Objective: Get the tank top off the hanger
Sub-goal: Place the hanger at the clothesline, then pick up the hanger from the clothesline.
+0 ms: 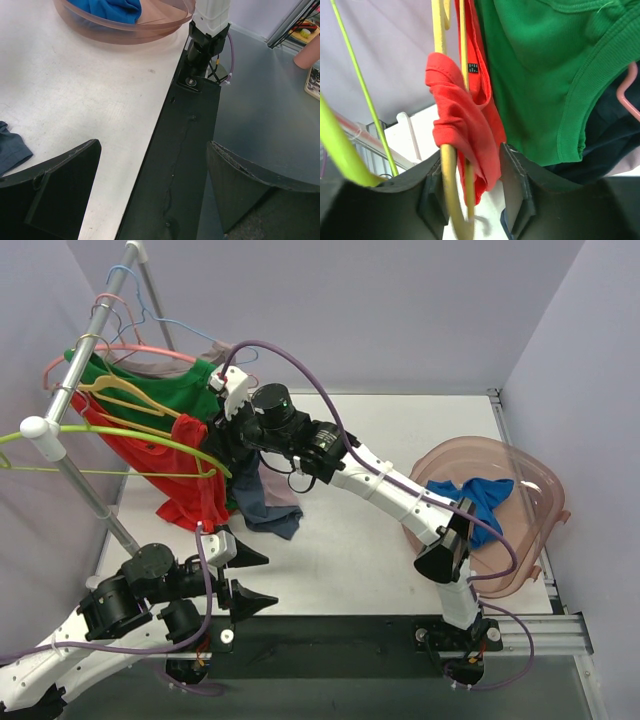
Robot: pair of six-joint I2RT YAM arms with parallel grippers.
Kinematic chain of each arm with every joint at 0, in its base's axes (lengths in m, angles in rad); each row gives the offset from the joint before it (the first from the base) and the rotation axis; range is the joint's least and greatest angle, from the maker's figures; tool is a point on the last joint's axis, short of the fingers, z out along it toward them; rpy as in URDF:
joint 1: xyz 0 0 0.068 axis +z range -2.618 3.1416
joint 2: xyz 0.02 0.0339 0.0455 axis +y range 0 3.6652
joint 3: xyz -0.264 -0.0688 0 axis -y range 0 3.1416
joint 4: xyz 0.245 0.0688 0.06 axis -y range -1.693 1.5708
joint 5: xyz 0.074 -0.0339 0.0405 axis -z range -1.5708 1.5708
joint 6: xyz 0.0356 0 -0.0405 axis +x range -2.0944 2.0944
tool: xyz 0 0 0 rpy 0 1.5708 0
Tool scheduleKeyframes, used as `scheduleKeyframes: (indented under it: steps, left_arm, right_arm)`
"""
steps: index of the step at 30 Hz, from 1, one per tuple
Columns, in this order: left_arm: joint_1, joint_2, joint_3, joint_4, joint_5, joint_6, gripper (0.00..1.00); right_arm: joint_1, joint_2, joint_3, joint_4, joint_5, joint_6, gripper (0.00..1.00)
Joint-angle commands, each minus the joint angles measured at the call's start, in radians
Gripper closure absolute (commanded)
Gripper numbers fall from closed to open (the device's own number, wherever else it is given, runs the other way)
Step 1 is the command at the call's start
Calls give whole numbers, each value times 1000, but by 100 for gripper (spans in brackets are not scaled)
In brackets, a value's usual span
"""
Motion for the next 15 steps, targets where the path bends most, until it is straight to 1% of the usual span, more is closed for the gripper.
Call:
scheduleKeyframes:
  steps: [1,2,3,4,5,7,8,9,15]
  left_arm:
    - [-3,-12,7,32,-13,17,3]
    - [-3,-14,7,33,-13,17,3]
    - [-2,-15,7,32,-14,17,3]
    - [-2,-17,5,30,-16,17,3]
    - [-2,-19,7,30,-16,17,3]
    - [-2,-19,7,30,-17,17,3]
    - [-3,-17,7,30,-17,17,3]
    - [-2,-15,7,30,-16,17,3]
    - [-3,-14,7,32,-13,17,3]
  right_arm:
    - [-4,6,66,38,-11,12,67]
    - [-2,2,60,54,-5,9,77]
    - [-2,-3,54,67,-2,8,83]
    - [-2,-12,49,79,3,5,95]
    - [-2,-20,31,110,10,-3,100]
    - [-1,-47,0,137,16,-12,100]
    - [-1,-59,-36,212,16,-17,100]
    - [-4,-72,-53,237,12,-26,100]
    - [-5,-109,-69,340,-10,-45,100]
